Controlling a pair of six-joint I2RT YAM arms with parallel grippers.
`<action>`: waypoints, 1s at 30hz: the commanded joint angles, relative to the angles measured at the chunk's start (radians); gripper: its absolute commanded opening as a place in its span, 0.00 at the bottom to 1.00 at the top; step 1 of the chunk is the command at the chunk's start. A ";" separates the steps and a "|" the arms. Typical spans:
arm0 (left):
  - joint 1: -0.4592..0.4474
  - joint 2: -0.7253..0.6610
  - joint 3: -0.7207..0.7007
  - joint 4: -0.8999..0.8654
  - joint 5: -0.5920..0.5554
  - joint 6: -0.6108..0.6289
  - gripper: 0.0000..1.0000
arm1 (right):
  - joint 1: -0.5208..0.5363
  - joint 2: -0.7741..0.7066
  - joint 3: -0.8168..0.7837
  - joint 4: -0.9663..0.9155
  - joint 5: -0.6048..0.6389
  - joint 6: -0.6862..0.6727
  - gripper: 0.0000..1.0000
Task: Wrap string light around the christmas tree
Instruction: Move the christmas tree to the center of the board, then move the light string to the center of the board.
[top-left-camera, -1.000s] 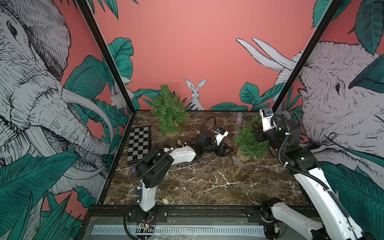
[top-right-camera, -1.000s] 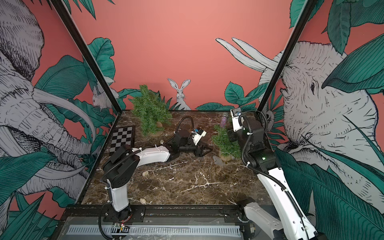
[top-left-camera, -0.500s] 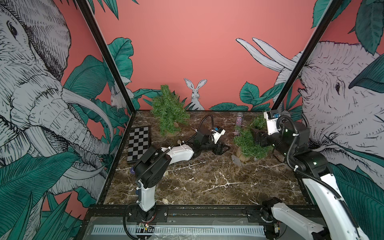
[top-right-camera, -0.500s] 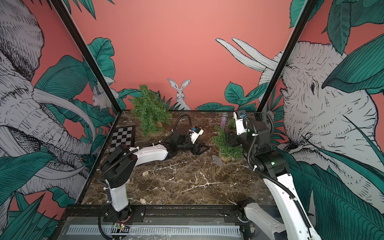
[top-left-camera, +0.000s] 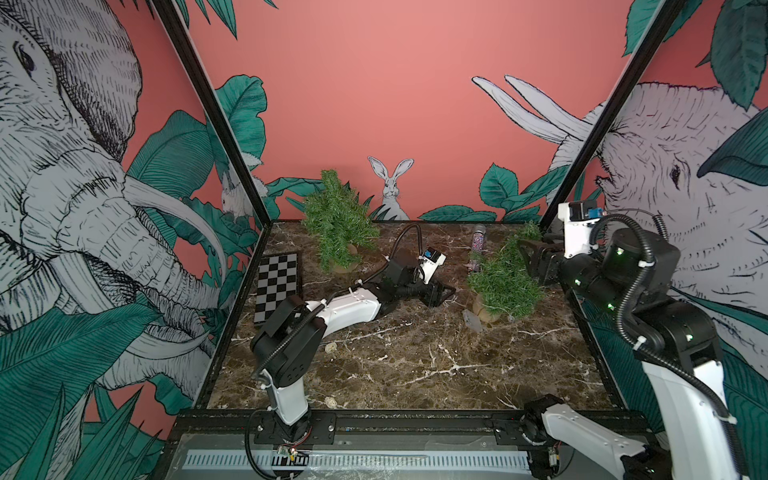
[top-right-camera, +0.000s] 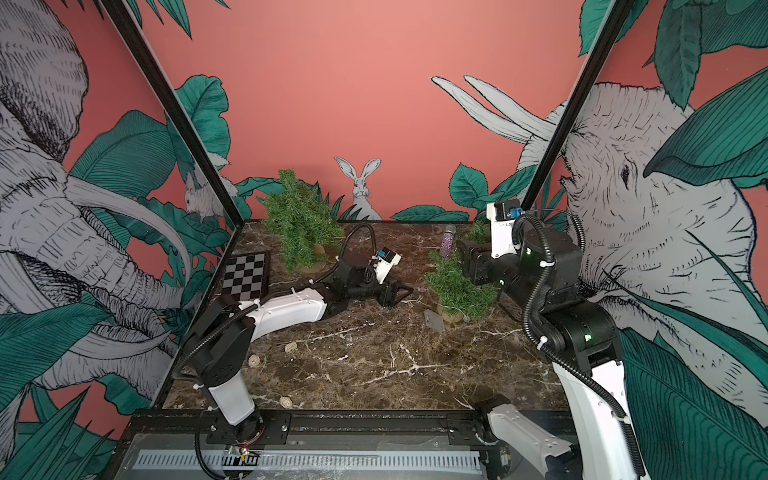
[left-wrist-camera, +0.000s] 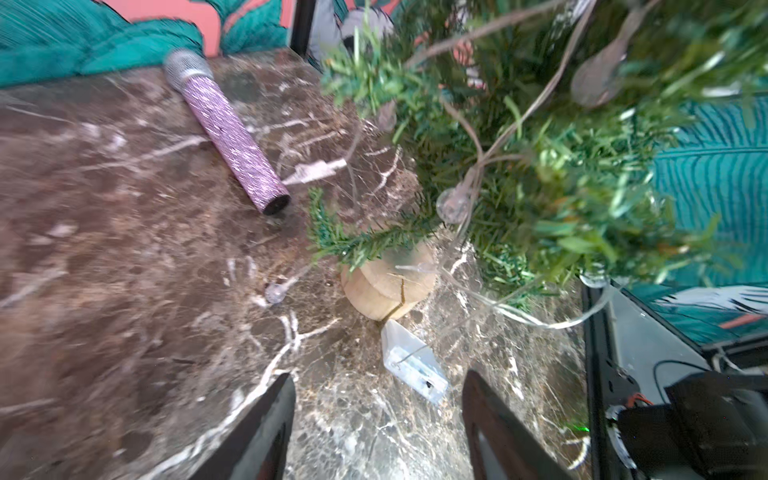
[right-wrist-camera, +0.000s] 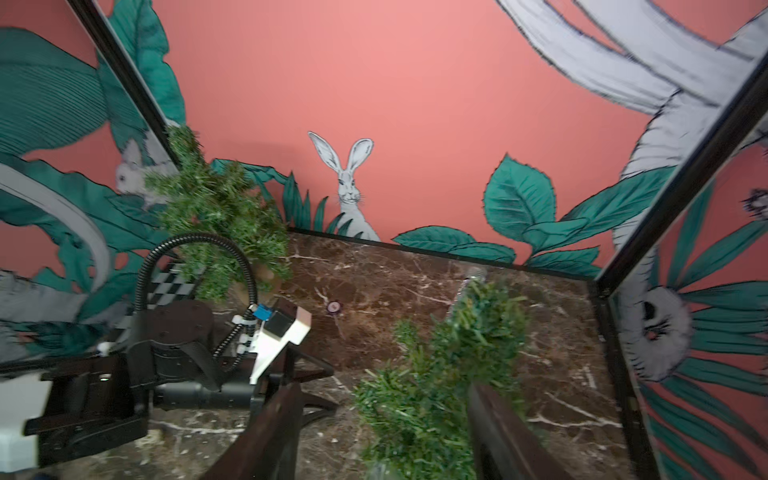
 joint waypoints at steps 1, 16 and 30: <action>0.005 -0.078 -0.038 -0.073 -0.087 0.035 0.66 | 0.121 0.081 0.035 0.033 0.008 0.047 0.63; 0.236 -0.349 -0.075 -0.651 -0.407 -0.041 0.65 | 0.408 0.520 0.092 0.236 0.061 0.036 0.61; 0.390 -0.605 -0.227 -0.928 -0.580 -0.135 0.66 | 0.471 0.809 -0.006 0.365 0.025 0.119 0.59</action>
